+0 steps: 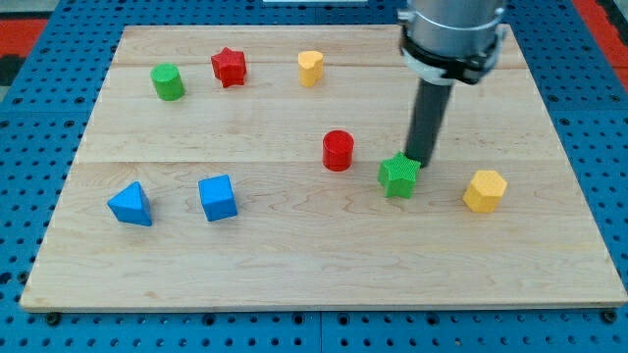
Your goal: Move the green star into the red circle
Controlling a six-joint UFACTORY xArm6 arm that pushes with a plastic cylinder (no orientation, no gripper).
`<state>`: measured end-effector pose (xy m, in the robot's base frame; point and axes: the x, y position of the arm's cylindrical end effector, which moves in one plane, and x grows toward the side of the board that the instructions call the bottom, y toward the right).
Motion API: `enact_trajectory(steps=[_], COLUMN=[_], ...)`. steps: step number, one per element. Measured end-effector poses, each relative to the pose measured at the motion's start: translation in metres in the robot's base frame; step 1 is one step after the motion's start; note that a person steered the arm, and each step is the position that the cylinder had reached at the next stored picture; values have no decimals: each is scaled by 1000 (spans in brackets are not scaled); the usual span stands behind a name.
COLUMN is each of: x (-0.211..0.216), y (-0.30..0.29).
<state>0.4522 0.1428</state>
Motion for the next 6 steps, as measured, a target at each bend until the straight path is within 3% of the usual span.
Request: enact_trajectory(steps=[1, 2, 4, 6], x=[17, 27, -4, 12], y=[13, -54, -63, -103])
